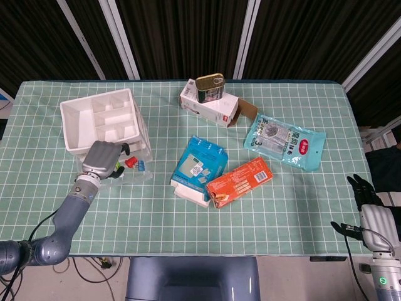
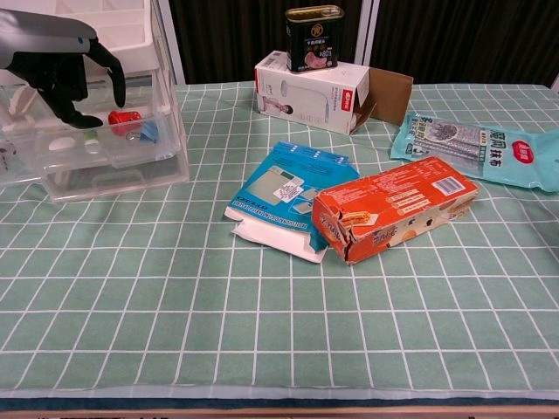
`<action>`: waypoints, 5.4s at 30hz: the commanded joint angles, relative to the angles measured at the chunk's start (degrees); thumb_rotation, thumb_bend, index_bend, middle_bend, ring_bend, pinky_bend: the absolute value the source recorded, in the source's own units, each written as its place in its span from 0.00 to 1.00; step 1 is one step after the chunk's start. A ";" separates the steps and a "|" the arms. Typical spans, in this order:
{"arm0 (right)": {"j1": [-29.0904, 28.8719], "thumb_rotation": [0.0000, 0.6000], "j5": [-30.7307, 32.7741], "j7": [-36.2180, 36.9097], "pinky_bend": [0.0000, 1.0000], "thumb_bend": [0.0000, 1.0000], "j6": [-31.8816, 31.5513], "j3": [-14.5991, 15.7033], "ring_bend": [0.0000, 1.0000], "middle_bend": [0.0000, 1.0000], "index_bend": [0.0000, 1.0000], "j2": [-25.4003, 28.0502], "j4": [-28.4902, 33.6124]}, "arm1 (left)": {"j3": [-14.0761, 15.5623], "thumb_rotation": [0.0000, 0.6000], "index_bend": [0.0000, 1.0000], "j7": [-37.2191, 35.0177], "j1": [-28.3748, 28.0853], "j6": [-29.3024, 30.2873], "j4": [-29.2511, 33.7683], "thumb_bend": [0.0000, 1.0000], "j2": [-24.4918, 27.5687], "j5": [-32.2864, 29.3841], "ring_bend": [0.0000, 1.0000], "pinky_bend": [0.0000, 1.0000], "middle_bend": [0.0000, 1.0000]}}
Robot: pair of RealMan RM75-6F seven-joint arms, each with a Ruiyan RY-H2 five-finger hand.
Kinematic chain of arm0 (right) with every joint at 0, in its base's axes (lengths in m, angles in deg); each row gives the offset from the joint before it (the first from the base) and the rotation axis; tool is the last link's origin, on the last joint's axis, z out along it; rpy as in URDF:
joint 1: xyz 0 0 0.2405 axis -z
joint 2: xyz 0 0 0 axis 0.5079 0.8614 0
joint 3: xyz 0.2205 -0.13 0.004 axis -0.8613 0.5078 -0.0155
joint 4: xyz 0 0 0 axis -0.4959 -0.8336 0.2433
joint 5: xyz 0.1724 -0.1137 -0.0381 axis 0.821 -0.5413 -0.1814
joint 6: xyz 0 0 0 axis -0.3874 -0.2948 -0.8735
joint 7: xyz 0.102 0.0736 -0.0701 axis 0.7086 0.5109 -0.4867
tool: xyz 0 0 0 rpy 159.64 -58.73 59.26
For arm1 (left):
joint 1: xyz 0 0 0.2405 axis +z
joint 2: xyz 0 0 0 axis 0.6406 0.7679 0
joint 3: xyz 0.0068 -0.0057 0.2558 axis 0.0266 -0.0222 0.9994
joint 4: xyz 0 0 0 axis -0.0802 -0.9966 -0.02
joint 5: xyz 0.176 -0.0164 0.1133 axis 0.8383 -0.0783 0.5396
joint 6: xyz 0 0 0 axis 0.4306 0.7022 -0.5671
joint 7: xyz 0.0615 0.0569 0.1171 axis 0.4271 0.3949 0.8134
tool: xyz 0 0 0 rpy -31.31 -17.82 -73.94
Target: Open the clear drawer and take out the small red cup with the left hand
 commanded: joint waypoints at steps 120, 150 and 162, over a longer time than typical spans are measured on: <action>0.07 1.00 -0.05 0.19 0.22 0.12 -0.05 0.05 0.00 0.00 0.00 0.01 0.09 | 17.01 1.00 0.42 1.21 17.40 -0.12 0.23 0.23 -5.19 29.56 1.00 1.00 1.00; 0.10 1.00 -0.22 -0.27 0.22 0.12 -0.20 0.13 0.00 0.00 0.00 -0.17 0.11 | 21.21 1.00 0.02 -22.07 39.06 35.74 -2.48 0.19 -0.49 62.06 0.11 0.28 0.08; -0.02 1.00 0.00 -0.82 0.22 0.12 0.02 0.11 0.00 0.00 0.00 -0.31 0.23 | 19.33 1.00 0.00 -26.13 45.03 40.69 -9.98 0.12 -2.41 60.94 0.00 0.00 0.00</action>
